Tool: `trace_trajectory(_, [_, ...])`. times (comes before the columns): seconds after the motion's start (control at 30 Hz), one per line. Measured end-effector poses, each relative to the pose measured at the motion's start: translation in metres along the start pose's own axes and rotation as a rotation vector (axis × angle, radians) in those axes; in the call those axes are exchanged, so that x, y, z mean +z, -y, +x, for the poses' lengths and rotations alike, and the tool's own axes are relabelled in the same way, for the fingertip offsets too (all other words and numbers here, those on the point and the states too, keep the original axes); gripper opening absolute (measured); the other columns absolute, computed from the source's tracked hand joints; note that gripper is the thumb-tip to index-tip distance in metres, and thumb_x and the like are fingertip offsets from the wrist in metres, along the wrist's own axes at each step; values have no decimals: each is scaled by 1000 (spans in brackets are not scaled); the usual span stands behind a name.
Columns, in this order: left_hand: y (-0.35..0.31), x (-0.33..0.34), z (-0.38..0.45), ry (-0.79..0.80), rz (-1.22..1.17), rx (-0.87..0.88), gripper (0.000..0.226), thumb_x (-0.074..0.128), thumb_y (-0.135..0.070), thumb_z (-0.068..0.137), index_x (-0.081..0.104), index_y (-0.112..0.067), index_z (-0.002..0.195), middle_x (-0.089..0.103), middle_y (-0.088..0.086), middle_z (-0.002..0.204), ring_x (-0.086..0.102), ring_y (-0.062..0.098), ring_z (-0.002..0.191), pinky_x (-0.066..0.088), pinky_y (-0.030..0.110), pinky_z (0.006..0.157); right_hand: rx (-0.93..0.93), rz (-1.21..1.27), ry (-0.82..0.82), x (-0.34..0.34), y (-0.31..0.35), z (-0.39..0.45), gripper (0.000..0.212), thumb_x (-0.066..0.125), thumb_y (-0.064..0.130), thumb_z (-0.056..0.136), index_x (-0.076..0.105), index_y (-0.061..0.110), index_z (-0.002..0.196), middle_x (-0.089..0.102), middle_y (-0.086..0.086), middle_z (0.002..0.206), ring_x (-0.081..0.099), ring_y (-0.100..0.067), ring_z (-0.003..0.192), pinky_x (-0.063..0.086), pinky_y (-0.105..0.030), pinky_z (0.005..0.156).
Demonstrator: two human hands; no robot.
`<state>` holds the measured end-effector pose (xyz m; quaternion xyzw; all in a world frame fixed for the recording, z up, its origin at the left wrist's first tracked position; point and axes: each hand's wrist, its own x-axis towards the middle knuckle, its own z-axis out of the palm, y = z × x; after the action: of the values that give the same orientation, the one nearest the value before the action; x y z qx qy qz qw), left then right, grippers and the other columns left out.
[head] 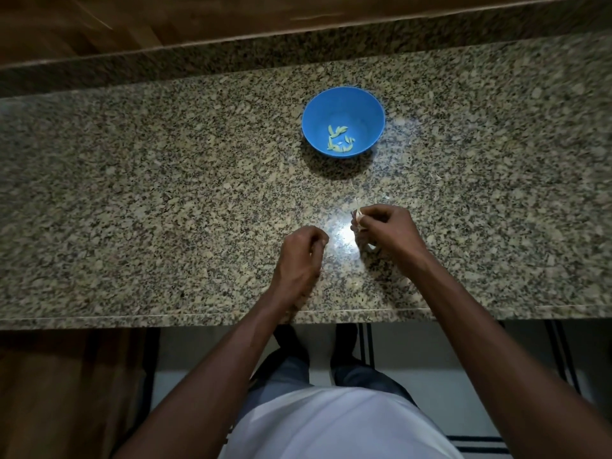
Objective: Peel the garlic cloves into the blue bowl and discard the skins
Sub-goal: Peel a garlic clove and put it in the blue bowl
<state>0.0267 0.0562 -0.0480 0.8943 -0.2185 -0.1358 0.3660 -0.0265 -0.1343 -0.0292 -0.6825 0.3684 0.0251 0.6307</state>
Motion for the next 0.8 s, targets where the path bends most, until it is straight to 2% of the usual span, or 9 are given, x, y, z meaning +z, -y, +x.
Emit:
trace_trajectory(0.07, [0, -8, 3, -19, -161, -150, 11, 63, -11, 100, 72, -14, 106, 70, -6, 97, 66, 5, 89, 61, 29, 81, 2, 23, 11, -2, 2, 0, 13, 72, 13, 97, 77, 13, 108, 80, -2, 97, 77, -18, 90, 60, -30, 72])
trace_trajectory(0.13, [3, -13, 3, -10, -200, -175, 10, 65, -12, 100, 71, -15, 107, 70, -7, 98, 67, 4, 90, 61, 28, 82, 1, 42, 20, -2, 3, 1, 16, 72, 13, 97, 76, 11, 112, 80, -4, 101, 77, -20, 94, 61, -31, 74])
trace_trajectory(0.23, [4, -15, -3, 26, -146, -82, 9, 66, -12, 99, 72, -15, 105, 72, -5, 101, 69, 5, 90, 62, 29, 79, -8, 63, 42, 2, 5, 1, 19, 71, 12, 97, 75, 7, 115, 79, -7, 103, 77, -23, 95, 60, -26, 72])
trace_trajectory(0.33, [1, -9, -10, 47, 13, 90, 11, 68, -12, 97, 76, -14, 105, 71, -2, 103, 66, 8, 90, 60, 29, 81, -21, 40, 44, 9, 4, 1, 17, 73, 14, 96, 77, 10, 112, 79, -6, 104, 76, -22, 98, 60, -30, 81])
trace_trajectory(0.4, [-1, -3, -14, 70, 118, 199, 12, 71, -13, 95, 78, -12, 105, 72, 1, 102, 65, 13, 89, 58, 32, 78, -16, 37, 48, 12, 4, 0, 18, 74, 15, 95, 77, 10, 112, 78, -5, 106, 75, -22, 101, 57, -29, 80])
trace_trajectory(0.5, [0, 1, -19, 88, 242, 279, 14, 73, -17, 94, 79, -13, 106, 71, 2, 100, 62, 16, 90, 57, 35, 72, -10, 61, 45, 15, 4, -1, 19, 75, 15, 95, 76, 8, 113, 78, -6, 105, 75, -22, 100, 59, -28, 79])
trace_trajectory(0.63, [7, 5, -25, 129, 405, 359, 7, 70, -11, 97, 75, -11, 103, 65, 0, 101, 50, 14, 94, 53, 33, 69, -13, 64, 29, 14, 5, -4, 15, 73, 12, 96, 77, 9, 110, 78, -5, 103, 75, -21, 99, 62, -31, 86])
trace_trajectory(0.7, [9, 8, -25, 144, 452, 348, 15, 71, -2, 93, 70, -9, 106, 64, 2, 105, 49, 15, 96, 54, 33, 72, -11, 75, 20, 14, 7, -5, 13, 72, 11, 96, 77, 9, 108, 79, -5, 102, 75, -20, 99, 62, -30, 86])
trace_trajectory(0.8, [9, 13, -24, 187, 496, 409, 34, 73, 10, 82, 62, -6, 110, 62, 8, 108, 52, 21, 98, 56, 34, 71, -8, 106, 14, 14, 8, -7, 8, 72, 9, 97, 76, 15, 101, 78, -5, 101, 76, -20, 99, 60, -21, 76])
